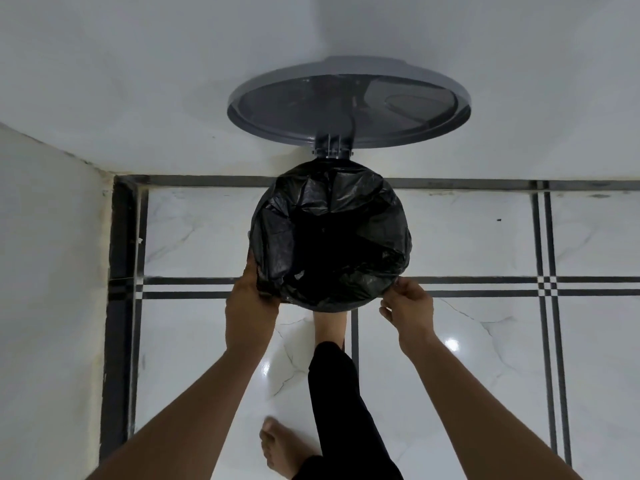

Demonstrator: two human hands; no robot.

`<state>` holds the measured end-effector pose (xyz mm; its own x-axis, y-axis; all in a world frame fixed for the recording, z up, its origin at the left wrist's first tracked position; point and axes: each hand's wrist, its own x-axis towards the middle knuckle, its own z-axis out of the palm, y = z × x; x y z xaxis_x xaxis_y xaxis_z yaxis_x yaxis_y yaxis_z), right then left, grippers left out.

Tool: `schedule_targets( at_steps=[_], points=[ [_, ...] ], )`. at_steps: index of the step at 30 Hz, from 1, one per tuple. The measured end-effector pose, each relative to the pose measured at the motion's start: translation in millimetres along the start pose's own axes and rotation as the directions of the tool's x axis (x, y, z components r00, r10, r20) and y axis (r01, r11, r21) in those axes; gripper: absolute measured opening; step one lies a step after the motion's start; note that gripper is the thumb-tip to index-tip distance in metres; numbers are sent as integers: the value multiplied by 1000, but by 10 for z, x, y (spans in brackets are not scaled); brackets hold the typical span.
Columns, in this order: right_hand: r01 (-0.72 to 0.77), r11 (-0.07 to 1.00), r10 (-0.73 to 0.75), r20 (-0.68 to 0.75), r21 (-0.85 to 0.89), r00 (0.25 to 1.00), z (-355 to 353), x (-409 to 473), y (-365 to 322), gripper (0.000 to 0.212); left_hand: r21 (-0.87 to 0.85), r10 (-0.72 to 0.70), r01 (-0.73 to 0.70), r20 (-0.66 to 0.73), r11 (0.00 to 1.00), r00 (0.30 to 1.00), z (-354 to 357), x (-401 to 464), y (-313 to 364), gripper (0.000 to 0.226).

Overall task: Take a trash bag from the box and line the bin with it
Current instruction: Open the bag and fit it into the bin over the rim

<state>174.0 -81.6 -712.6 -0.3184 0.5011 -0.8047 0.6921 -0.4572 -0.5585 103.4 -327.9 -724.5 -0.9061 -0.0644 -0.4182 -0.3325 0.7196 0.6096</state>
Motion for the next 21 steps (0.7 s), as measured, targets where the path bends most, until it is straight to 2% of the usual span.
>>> schedule_targets(
  at_steps=[2, 4, 6, 8, 9, 10, 12, 13, 15, 17, 21],
  points=[
    [-22, 997, 23, -4, 70, 1000, 1, 46, -67, 21, 41, -40, 42, -57, 998, 998, -67, 144, 35, 47],
    [-64, 993, 58, 61, 98, 996, -29, 80, -141, 22, -22, -98, 97, -90, 995, 991, -144, 284, 49, 27],
    [-136, 983, 120, 126, 125, 985, -90, 132, -195, 20, -75, -137, 131, -75, 989, 988, -227, 386, 72, 16],
    [-216, 949, 183, 154, 230, 971, -154, 182, -261, 15, -205, -248, 255, 58, 945, 967, -309, 493, 82, 15],
    [-230, 933, 188, 169, 278, 967, -187, 200, -303, 12, -327, -331, 372, 175, 869, 927, -348, 523, 117, 17],
    [-222, 929, 173, 183, 297, 968, -209, 212, -350, 12, -458, -391, 492, 302, 741, 870, -389, 547, 149, 19],
    [-163, 955, 115, 196, 247, 974, -232, 231, -424, 18, -633, -397, 614, 469, 471, 789, -435, 578, 171, 17],
    [-117, 971, 77, 193, 208, 978, -230, 240, -449, 15, -663, -378, 626, 501, 412, 779, -447, 595, 167, 14],
    [-46, 983, 13, 184, 179, 983, -221, 248, -505, 12, -674, -362, 619, 503, 404, 785, -438, 615, 151, 20],
    [-5, 986, -27, 194, 166, 981, -224, 255, -551, 18, -698, -397, 583, 437, 417, 807, -406, 626, 169, 22],
    [-18, 991, -9, 202, 131, 979, -240, 243, -559, 21, -786, -482, 498, 298, 367, 824, -330, 632, 223, 13]
  ],
)
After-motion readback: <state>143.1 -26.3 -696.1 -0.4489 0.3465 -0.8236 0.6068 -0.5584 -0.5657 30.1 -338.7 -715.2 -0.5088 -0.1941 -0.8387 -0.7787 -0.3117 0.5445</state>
